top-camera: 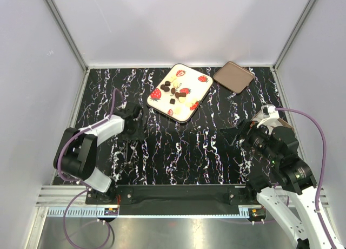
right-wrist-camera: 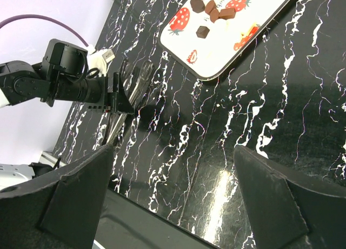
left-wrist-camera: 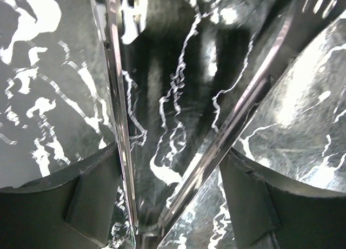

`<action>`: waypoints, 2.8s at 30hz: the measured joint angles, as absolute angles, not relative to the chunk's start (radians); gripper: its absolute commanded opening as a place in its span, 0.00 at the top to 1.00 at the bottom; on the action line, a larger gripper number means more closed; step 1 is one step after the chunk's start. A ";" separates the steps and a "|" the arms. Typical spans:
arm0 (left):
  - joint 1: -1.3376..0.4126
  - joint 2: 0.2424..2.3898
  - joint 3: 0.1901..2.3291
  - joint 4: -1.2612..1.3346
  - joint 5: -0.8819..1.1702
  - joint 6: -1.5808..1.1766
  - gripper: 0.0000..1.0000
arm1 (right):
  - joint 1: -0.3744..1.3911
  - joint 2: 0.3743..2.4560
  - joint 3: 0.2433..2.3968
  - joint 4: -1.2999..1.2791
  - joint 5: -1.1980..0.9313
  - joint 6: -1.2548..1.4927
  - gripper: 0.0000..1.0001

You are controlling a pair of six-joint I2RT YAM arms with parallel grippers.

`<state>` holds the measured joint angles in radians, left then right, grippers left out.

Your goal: Pack the chocolate

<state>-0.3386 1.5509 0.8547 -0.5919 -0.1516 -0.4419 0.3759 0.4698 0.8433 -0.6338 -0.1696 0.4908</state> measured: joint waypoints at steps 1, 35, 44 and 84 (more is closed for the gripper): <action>-0.339 1.549 0.863 -0.612 -0.156 -0.442 0.28 | 0.376 0.470 0.843 -0.634 -0.170 0.492 0.00; -0.544 1.366 1.121 -1.016 -0.315 -0.444 0.49 | 0.376 0.511 0.879 -0.657 -0.170 0.532 0.00; -0.594 1.386 0.896 -0.891 -0.323 -0.574 0.48 | 0.376 0.504 0.879 -0.683 -0.167 0.532 0.00; -0.539 1.448 0.742 -0.524 -0.216 -0.655 0.05 | 0.376 0.463 0.879 -0.731 -0.133 0.514 0.00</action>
